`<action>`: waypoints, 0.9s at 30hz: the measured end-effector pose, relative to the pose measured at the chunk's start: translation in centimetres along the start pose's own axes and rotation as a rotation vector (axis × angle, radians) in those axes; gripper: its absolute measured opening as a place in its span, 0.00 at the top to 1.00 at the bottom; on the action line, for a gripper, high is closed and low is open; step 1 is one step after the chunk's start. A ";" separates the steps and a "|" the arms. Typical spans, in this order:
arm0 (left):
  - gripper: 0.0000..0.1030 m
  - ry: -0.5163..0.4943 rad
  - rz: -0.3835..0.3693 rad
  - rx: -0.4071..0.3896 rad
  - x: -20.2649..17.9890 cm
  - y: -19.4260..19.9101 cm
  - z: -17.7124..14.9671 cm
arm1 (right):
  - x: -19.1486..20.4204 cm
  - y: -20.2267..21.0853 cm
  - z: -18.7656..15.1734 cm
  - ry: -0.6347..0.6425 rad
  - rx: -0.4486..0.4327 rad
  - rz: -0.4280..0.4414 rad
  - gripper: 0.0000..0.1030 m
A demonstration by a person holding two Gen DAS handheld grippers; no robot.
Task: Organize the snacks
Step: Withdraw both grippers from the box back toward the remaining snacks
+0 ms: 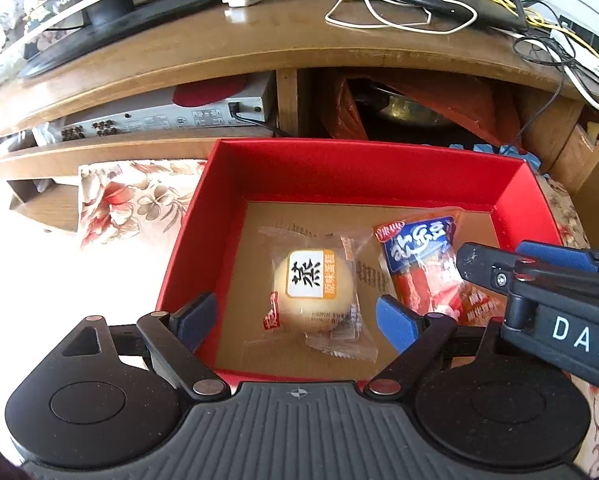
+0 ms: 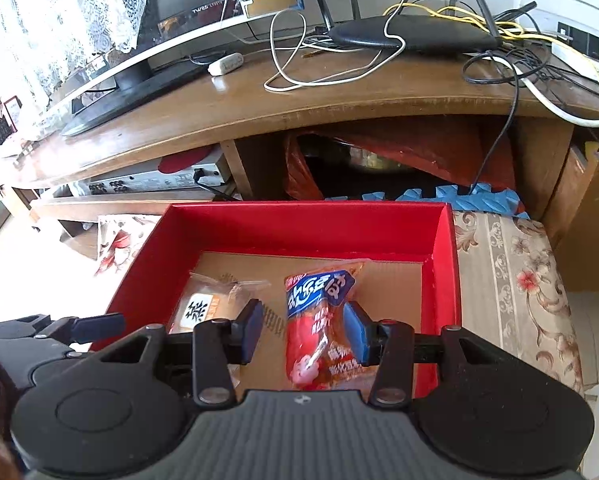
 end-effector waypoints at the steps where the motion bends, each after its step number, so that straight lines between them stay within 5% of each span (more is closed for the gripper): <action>1: 0.12 -0.003 -0.002 -0.003 0.0 0.3 -0.1 | 0.0 0.2 -0.1 -0.002 -0.002 0.000 0.59; 27: 0.11 -0.041 -0.122 0.047 -2.6 4.1 -6.4 | -4.0 5.4 -7.0 -0.054 0.070 -0.049 0.58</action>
Point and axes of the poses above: each gripper's, at about its wrist camera, not at the fingertips, and y roughly against the way its jaws point, x to its left, z to its top, the point moved 2 cm from there along -y, roughly the way its jaws point, and after that the axes turned 15 degrees about -z, right-handed, at the moved point
